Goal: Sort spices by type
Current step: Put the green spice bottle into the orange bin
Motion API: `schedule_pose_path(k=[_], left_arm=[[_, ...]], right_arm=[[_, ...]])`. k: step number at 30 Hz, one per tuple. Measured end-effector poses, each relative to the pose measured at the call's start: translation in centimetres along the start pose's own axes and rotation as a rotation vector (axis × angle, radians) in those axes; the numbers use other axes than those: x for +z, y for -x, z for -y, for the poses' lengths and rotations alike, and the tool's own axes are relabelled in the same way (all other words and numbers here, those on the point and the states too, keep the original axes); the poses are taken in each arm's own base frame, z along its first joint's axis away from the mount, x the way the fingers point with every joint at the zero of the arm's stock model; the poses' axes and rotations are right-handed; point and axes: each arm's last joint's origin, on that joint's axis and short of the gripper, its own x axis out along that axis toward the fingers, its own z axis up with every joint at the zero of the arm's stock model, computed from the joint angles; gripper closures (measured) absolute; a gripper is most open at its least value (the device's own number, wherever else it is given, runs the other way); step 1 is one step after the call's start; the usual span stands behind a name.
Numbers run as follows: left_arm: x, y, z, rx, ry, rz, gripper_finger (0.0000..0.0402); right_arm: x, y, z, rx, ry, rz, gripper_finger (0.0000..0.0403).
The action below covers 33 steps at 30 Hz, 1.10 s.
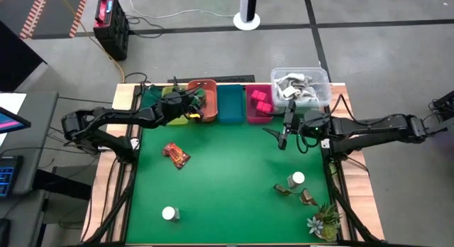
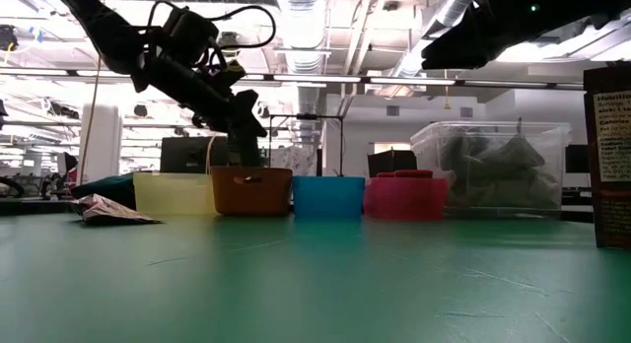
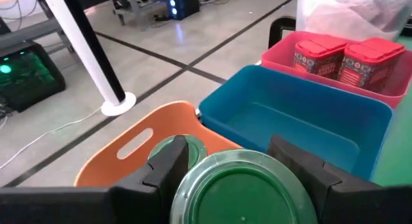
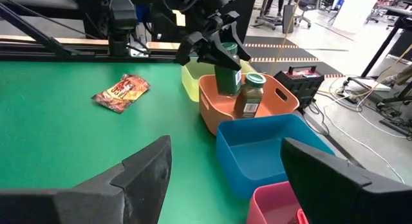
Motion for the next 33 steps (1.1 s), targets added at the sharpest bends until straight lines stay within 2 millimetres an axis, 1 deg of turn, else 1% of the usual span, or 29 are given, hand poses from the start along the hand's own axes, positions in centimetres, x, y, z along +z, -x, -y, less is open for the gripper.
schedule_pose_path(k=[9,18,24,27,33], left_arm=[[-1.0,0.1,0.1,-0.033,0.029,-0.102,0.0214],[-1.1,0.1,0.1,-0.033,0.031,-0.106,0.0214],[-1.2,0.1,0.1,-0.031,0.07,-0.116,0.0213],[-1.1,0.1,0.1,-0.03,0.076,-0.116,0.0205],[-1.1,0.1,0.1,-0.028,0.072,-0.117,0.0175]], right_arm=[[0.2,0.1,-0.5,0.026,0.016,0.026,0.0086],[0.2,0.1,-0.5,0.025,0.018,0.025,0.0086],[0.2,0.1,-0.5,0.025,0.018,0.026,0.0086],[0.3,0.1,-0.5,0.025,0.018,0.026,0.0086],[0.3,0.1,-0.5,0.025,0.018,0.026,0.0086]])
